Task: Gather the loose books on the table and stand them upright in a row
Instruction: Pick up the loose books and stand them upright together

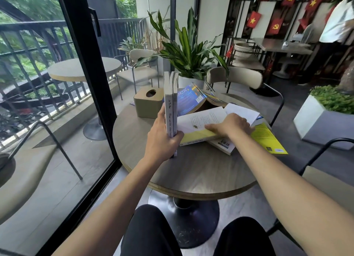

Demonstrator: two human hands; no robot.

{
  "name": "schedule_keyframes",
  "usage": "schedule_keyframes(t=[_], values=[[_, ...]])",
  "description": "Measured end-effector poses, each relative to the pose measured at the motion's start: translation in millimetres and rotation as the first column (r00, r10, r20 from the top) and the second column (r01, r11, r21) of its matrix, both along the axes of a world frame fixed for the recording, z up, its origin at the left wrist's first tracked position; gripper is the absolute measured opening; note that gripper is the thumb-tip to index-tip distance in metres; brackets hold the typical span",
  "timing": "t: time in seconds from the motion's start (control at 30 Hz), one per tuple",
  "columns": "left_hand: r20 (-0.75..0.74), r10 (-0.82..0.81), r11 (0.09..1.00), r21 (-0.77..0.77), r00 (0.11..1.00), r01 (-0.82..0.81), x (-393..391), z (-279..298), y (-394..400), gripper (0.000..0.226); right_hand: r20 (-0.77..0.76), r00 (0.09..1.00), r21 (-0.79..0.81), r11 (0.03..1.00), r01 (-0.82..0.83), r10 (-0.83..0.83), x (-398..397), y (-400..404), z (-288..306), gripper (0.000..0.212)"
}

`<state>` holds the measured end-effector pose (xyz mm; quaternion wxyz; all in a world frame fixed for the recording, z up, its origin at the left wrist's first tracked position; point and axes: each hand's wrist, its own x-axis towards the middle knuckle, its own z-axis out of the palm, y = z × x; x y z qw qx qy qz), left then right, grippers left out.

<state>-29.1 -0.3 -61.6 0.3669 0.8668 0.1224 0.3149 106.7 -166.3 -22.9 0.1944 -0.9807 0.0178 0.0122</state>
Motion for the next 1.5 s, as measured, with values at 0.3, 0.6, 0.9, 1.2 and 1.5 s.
schedule_keyframes(t=[0.3, 0.6, 0.9, 1.2, 1.5], values=[[0.009, -0.033, 0.999, 0.019, 0.999, 0.032, 0, 2, 1, 0.072, -0.004, 0.992, 0.666, 0.740, -0.090, 0.125, -10, 3, 29, 0.084], [0.007, -0.108, 0.994, -0.023, 0.994, 0.108, 1, 4, 0, 0.079, 0.368, 0.879, 0.425, 0.786, -0.449, 0.302, -61, 24, 63, 0.036], [-0.008, -0.255, 0.963, -0.085, 0.967, 0.254, -6, 4, 6, 0.091, 0.243, 0.797, 0.617, 0.546, -0.566, 0.553, -76, 27, 61, 0.032], [0.013, -0.211, 0.975, -0.063, 0.977, 0.211, 2, 4, 6, 0.131, 0.171, 0.729, 0.744, 0.398, -0.537, 0.663, -66, 23, 50, 0.060], [-0.005, -0.129, 0.992, -0.015, 0.992, 0.129, 12, -1, 0, 0.106, 0.224, 0.732, 0.643, 0.467, -0.608, 0.644, -60, 24, 40, 0.089]])
